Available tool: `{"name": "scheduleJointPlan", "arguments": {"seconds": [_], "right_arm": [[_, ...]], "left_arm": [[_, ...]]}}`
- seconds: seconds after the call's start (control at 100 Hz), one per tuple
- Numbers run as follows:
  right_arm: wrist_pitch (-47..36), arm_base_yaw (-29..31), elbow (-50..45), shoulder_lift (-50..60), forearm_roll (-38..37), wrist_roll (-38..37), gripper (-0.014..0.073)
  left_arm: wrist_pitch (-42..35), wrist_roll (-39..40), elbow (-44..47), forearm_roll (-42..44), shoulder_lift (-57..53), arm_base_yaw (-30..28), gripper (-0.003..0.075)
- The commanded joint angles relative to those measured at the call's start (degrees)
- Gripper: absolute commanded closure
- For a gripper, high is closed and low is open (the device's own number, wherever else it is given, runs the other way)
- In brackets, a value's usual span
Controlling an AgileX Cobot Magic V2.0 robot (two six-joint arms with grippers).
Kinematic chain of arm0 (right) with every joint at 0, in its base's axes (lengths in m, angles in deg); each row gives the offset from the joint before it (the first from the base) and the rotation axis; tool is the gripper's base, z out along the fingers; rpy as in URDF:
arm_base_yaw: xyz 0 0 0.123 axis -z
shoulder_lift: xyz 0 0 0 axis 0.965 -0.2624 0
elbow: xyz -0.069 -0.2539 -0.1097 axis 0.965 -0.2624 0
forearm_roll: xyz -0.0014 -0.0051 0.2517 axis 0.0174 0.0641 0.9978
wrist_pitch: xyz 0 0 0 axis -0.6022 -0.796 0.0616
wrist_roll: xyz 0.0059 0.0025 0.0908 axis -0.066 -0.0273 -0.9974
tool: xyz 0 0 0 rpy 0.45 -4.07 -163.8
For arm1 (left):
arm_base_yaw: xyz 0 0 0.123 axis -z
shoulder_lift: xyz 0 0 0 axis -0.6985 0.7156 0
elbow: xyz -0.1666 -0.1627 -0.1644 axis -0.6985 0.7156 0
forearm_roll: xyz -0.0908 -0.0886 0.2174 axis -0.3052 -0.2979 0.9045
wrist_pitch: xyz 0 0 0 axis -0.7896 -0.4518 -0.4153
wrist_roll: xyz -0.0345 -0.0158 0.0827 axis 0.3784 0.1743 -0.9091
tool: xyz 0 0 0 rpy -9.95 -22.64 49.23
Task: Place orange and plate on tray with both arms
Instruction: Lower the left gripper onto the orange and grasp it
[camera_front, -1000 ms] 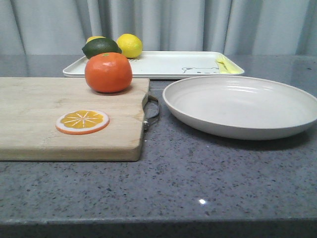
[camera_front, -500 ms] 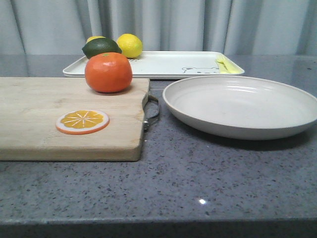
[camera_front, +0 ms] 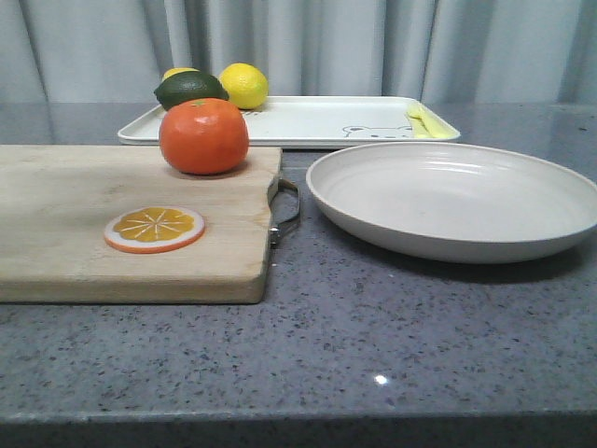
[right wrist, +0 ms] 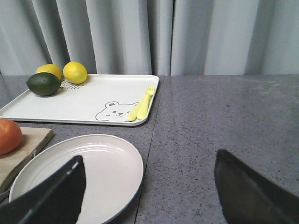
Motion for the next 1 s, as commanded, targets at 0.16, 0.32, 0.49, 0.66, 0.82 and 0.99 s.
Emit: {"name": "scheduleJointPlan", "arguments": {"seconds": [0.16, 0.32, 0.49, 0.66, 0.82, 0.99], "right_arm": [[-4.43, 0.23, 1.86, -1.23, -0.09, -0.04, 0.002], [-4.38, 0.23, 1.86, -1.23, -0.09, -0.04, 0.002], [-4.38, 0.23, 1.86, -1.23, -0.09, -0.04, 0.002], [-4.38, 0.23, 1.86, -1.23, -0.09, -0.04, 0.002], [-4.38, 0.23, 1.86, -1.23, -0.09, -0.04, 0.002], [-4.38, 0.23, 1.86, -1.23, -0.09, -0.04, 0.002]], "left_arm": [[-4.76, -0.2, -6.25, -3.37, 8.21, 1.6, 0.0124], [-6.03, -0.2, -6.37, -3.49, 11.67, 1.6, 0.0124], [-8.78, -0.2, -6.37, -3.49, 13.92, 1.6, 0.0125], [-9.76, -0.2, -6.37, -3.49, 15.35, 1.6, 0.0125], [-9.87, -0.2, -6.37, -3.49, 17.82, 1.6, 0.0125], [-9.63, -0.2, -6.37, -3.71, 19.22, 1.6, 0.0125]]}}
